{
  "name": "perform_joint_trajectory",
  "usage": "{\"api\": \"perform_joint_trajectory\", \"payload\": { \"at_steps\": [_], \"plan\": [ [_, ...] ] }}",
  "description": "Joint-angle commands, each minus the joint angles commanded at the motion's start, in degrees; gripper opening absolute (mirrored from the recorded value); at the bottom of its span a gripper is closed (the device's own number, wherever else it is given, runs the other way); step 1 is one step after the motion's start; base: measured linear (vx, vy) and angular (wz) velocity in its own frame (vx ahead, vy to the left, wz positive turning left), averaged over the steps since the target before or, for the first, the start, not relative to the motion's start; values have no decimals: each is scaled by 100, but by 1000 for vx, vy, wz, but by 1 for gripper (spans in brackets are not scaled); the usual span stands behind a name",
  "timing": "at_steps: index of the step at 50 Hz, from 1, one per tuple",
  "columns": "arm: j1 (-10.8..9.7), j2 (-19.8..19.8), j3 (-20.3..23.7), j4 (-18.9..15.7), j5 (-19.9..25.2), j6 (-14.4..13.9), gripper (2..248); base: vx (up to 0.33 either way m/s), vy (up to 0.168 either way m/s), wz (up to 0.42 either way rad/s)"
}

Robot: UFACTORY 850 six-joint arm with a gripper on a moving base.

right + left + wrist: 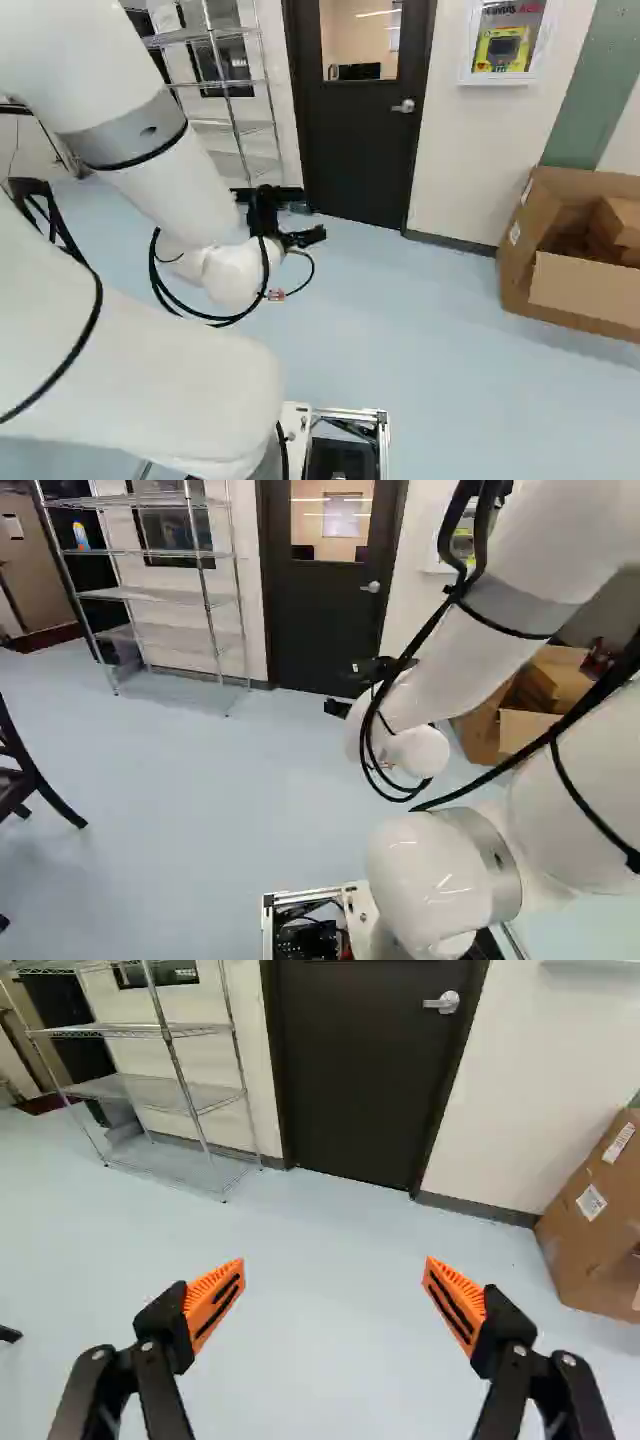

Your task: Open the door and move inside

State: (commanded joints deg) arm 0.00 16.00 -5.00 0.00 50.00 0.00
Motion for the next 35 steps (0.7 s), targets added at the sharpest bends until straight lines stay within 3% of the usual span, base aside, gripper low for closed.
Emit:
{"api": "perform_joint_trajectory", "payload": {
  "at_steps": [35],
  "plan": [
    [0, 0, 0, 0, 0, 0, 247, 0, 0, 0]
  ]
}}
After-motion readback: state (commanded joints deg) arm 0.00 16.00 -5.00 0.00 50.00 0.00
